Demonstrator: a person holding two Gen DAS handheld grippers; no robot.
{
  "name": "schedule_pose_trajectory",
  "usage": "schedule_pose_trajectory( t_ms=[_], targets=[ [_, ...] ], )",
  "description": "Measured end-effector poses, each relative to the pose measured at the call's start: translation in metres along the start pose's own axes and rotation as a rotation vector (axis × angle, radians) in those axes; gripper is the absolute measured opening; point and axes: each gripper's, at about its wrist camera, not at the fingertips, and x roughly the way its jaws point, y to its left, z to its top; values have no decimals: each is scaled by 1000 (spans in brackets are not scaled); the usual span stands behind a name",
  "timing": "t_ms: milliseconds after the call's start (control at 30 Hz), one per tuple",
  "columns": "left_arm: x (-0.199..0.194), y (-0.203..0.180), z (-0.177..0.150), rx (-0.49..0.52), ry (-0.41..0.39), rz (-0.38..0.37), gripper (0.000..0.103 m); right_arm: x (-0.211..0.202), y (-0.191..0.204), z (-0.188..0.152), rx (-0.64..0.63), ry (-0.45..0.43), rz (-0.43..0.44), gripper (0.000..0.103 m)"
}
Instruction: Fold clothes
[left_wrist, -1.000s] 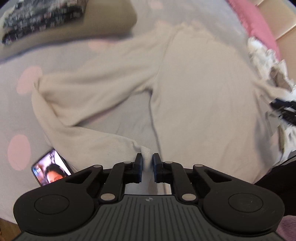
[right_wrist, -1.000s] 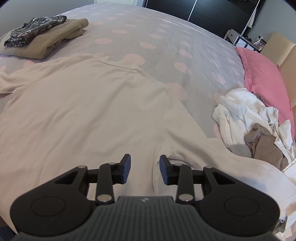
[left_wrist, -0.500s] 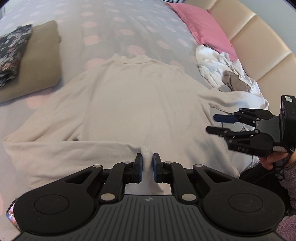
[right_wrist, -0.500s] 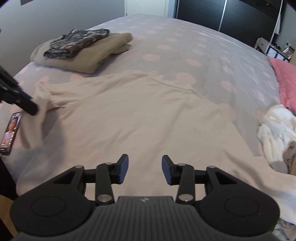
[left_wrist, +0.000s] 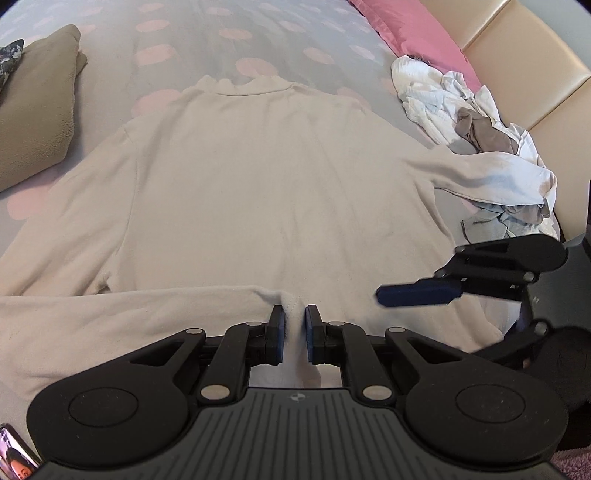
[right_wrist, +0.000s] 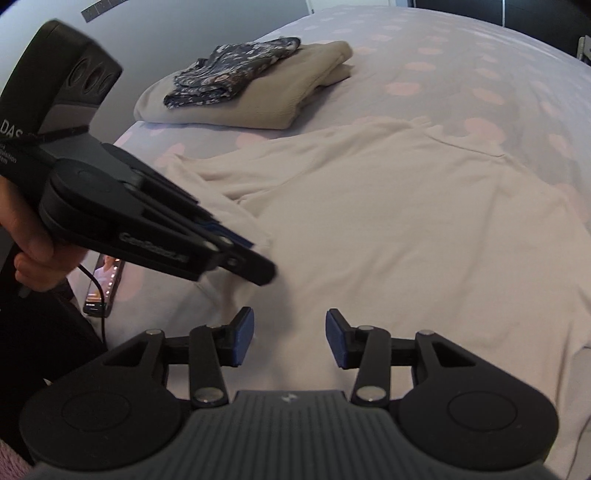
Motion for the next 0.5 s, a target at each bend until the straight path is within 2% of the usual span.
schedule_pose_trajectory(
  t_ms=[167,267,333,367,400,500],
  targets=[
    [3,-2,7,-6,-2,-17,9,21,8,9,17,16,50,47],
    [4,-3,10,-4,-4,-31,9,32,10,12,14,10,39,45],
    [4,-3,13,2,-9,-32,9,38,9,15,17,11,13,34],
    [4,-3,13,6,-13,-30,9,41,8,16,26,16,9,14],
    [3,-2,14,5,-17,-29,10,41,5,17,41,12,16,7],
    [-12,10,18,-29,-64,-27,15,36,1,23,58,-18,28,6]
  ],
)
